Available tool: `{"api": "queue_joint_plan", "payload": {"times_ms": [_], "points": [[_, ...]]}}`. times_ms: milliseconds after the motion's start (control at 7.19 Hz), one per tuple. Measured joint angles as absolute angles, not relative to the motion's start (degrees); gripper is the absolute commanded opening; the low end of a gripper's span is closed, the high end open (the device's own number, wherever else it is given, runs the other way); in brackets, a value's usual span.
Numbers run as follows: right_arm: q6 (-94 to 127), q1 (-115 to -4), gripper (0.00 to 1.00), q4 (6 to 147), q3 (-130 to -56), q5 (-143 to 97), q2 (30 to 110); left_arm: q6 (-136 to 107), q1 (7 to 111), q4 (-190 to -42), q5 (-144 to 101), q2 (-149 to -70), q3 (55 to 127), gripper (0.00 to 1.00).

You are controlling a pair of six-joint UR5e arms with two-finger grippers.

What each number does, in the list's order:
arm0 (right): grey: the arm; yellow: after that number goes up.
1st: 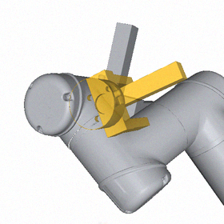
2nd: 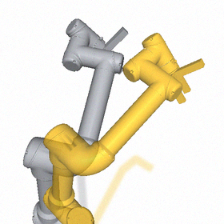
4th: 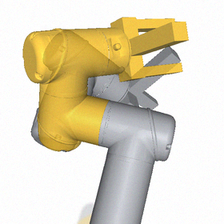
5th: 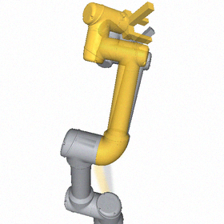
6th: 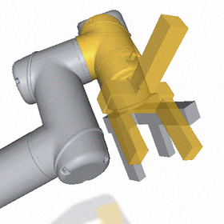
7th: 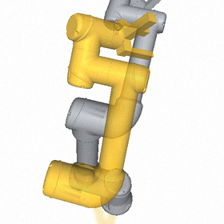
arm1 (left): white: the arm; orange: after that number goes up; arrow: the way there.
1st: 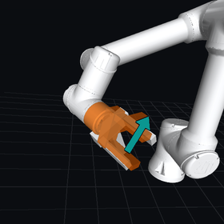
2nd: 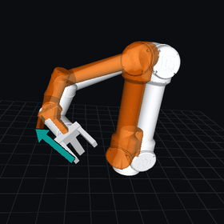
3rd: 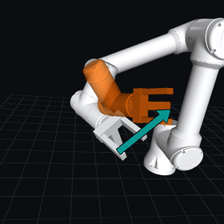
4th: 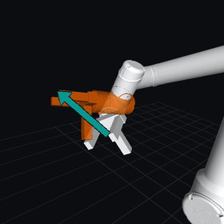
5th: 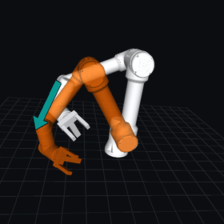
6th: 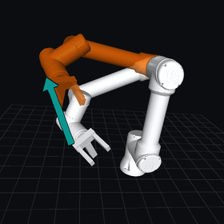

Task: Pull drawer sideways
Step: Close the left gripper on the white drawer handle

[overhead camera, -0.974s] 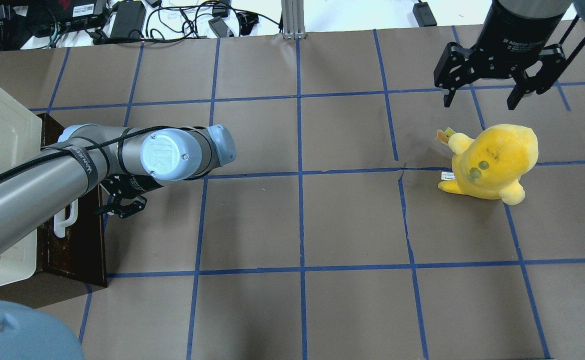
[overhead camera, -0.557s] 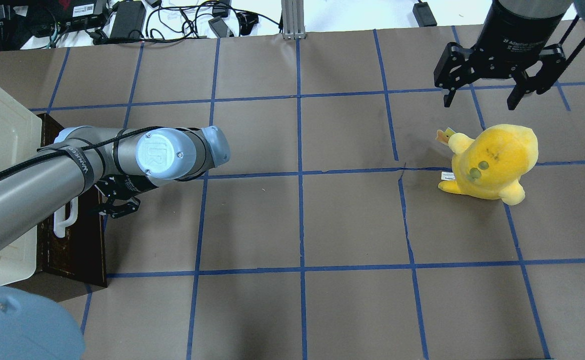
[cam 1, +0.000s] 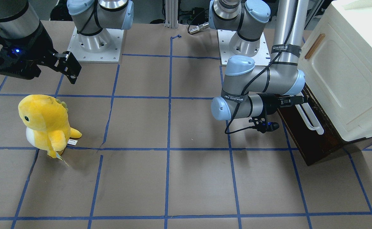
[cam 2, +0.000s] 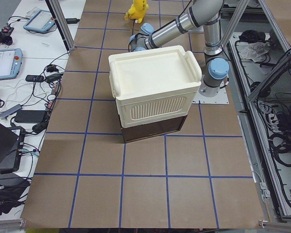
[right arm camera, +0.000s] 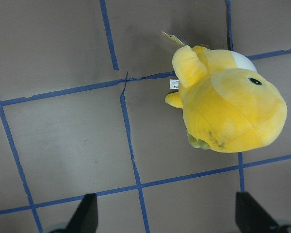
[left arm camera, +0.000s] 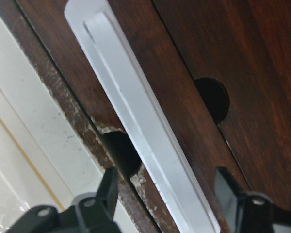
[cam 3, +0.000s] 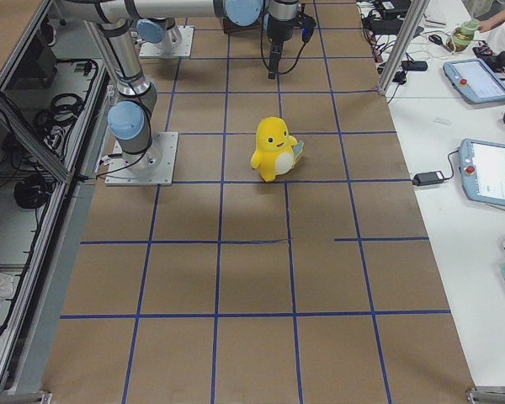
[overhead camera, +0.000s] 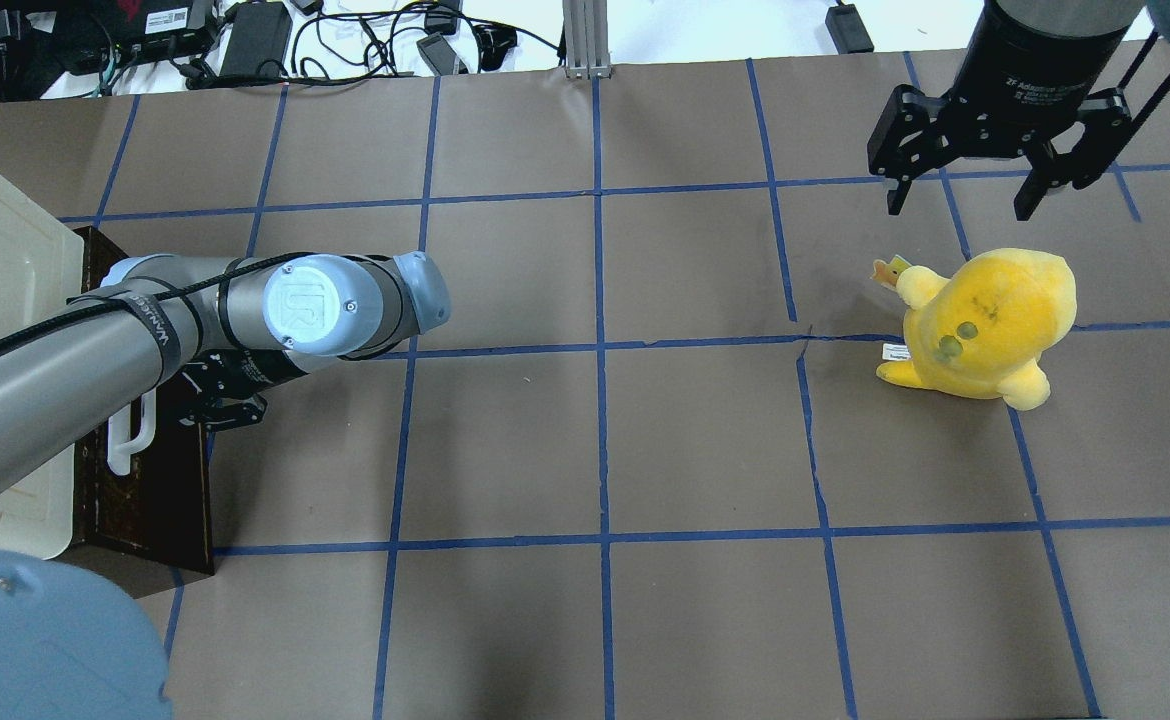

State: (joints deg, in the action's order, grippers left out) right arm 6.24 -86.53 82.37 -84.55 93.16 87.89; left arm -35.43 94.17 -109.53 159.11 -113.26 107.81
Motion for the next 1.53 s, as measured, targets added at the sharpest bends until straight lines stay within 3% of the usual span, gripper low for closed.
{"api": "queue_joint_plan", "payload": {"times_ms": [835,1530], "points": [[6.24,-86.54,1.00,82.44,-84.55,93.16,87.89,-36.93,94.06,-108.97,158.49,-113.98,107.86,0.35],[6.24,-86.56,1.00,82.40,-84.55,93.16,87.89,-36.94,95.97,-108.90,158.46,-113.94,107.84,0.32]]}}
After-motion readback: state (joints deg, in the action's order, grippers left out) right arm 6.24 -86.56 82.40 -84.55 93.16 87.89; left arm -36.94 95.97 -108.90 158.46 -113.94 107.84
